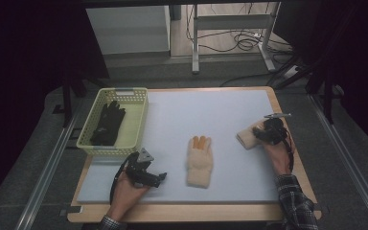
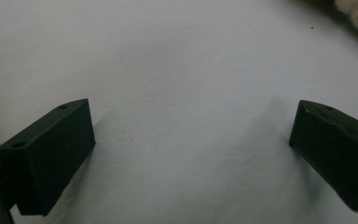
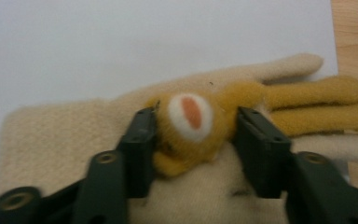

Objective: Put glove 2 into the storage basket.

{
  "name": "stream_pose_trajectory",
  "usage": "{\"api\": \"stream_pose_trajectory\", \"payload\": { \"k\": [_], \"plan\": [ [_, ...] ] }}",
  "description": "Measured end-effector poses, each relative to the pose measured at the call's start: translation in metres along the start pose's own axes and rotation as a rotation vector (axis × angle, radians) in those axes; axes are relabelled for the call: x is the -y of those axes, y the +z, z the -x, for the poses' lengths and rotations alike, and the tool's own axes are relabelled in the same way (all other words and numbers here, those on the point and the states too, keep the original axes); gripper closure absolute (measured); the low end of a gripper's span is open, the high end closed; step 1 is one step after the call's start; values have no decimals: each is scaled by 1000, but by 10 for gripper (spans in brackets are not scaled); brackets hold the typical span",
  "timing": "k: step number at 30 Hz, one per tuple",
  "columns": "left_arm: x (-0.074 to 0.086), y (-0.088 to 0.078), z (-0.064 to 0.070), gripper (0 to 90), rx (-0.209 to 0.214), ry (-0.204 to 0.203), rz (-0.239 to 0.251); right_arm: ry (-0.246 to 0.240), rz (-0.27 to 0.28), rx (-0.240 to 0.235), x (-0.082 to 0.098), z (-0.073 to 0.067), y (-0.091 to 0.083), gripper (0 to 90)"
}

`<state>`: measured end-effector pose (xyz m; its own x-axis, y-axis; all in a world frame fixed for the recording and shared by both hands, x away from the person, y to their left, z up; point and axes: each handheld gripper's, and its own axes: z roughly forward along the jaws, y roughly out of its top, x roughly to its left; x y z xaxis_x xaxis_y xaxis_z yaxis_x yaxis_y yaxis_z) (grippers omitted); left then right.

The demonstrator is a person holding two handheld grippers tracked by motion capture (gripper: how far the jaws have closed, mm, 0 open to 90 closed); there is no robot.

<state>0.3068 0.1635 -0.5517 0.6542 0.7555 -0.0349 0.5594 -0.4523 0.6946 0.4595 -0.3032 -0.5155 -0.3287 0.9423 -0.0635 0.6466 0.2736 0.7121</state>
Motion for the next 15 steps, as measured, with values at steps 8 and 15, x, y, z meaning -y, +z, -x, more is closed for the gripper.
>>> {"api": "stream_pose_trajectory", "payload": {
  "k": [8,15],
  "plan": [
    [0,0,0,3,0,0,0,-52,55,-66,-3,-4,-25,648],
    [0,0,0,3,0,-1,0,-148,94,-144,-6,-21,-53,649]
  ]
}}
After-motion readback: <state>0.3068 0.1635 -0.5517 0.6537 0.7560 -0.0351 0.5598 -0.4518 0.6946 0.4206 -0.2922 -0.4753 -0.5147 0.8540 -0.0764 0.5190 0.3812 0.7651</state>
